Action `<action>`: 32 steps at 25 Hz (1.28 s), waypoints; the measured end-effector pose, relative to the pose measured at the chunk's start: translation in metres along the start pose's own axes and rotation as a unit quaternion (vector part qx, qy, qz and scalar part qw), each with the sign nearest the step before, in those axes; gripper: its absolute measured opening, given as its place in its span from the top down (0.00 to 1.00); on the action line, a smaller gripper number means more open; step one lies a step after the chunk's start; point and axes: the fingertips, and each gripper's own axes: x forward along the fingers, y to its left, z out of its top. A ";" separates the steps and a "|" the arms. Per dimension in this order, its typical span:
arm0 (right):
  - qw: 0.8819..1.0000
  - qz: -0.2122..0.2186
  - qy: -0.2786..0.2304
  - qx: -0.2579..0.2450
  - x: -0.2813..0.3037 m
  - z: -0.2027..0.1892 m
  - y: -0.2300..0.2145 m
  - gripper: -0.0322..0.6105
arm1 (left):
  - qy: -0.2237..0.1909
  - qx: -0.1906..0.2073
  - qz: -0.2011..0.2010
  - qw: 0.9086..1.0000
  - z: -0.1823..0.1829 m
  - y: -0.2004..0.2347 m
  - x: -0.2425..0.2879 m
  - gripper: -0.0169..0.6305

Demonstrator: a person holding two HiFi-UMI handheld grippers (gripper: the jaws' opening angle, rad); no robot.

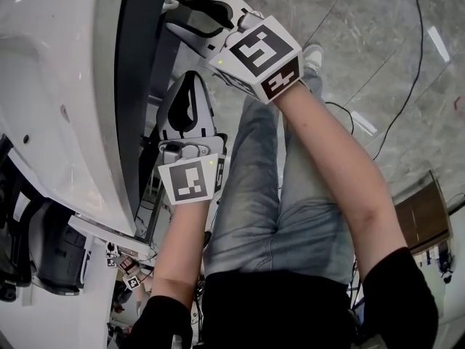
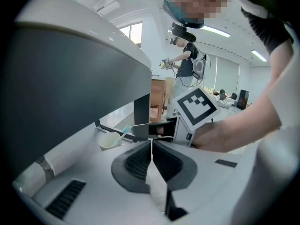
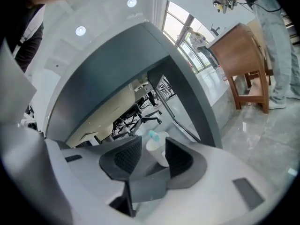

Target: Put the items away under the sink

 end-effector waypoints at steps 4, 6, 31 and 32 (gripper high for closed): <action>1.000 -0.010 0.001 -0.008 -0.025 0.007 0.005 0.71 | -0.010 0.000 0.002 1.000 0.012 -0.006 -0.004 0.93; 1.000 -0.015 0.000 -0.019 -0.039 0.013 0.008 0.74 | -0.015 0.000 -0.001 1.000 0.019 -0.011 -0.005 0.93; 0.993 -0.089 -0.011 -0.075 -0.198 0.151 0.093 0.86 | -0.074 -0.043 -0.022 0.996 0.147 -0.034 -0.101 0.93; 0.993 -0.090 -0.009 -0.079 -0.203 0.155 0.098 0.86 | -0.079 -0.046 -0.025 0.996 0.153 -0.033 -0.106 0.93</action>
